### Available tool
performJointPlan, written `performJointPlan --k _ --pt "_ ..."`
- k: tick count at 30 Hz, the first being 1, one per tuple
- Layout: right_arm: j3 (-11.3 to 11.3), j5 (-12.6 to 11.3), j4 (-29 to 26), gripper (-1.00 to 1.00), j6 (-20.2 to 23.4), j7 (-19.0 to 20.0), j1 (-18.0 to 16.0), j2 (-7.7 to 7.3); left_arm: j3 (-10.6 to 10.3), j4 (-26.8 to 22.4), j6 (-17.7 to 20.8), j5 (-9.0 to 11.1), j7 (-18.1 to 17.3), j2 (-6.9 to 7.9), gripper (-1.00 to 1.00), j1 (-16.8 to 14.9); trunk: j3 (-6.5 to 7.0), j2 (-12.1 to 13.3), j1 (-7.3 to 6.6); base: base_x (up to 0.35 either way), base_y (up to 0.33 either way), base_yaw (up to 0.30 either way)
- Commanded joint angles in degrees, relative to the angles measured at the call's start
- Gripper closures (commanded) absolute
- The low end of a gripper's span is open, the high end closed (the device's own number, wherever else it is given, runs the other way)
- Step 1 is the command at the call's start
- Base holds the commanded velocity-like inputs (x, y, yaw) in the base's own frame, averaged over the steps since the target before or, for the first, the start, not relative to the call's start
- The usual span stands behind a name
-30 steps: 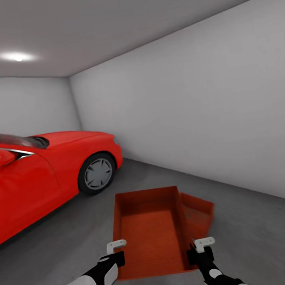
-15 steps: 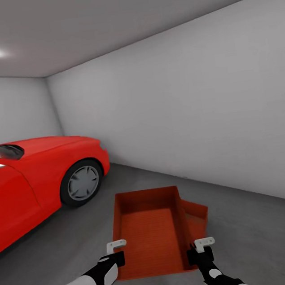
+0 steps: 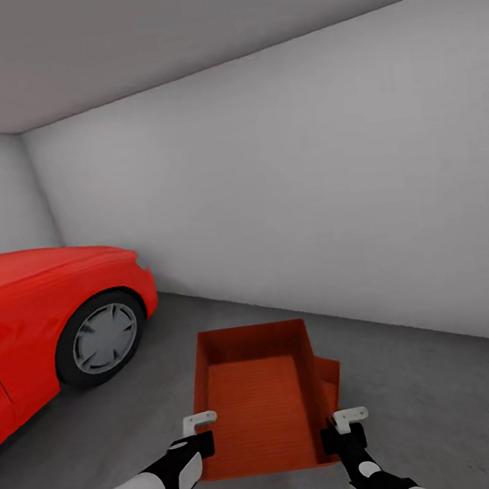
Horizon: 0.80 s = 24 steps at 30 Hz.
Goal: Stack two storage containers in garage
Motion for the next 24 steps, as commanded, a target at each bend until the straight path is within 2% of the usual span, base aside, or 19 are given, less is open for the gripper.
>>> performJointPlan --k 1,24 --pt "-0.3 0.5 0.1 1.00 0.0 -0.6 0.0 -0.57 2.8 -0.1 0.0 0.1 0.3 0.56 1.00 -0.1 -0.10 -0.1 0.05 0.320 0.182 -0.285" --pt "-0.3 0.5 0.1 1.00 0.0 -0.6 0.0 -0.57 2.8 -0.1 0.0 0.1 0.3 0.56 1.00 -0.1 -0.10 -0.1 0.05 0.317 0.184 -0.285"
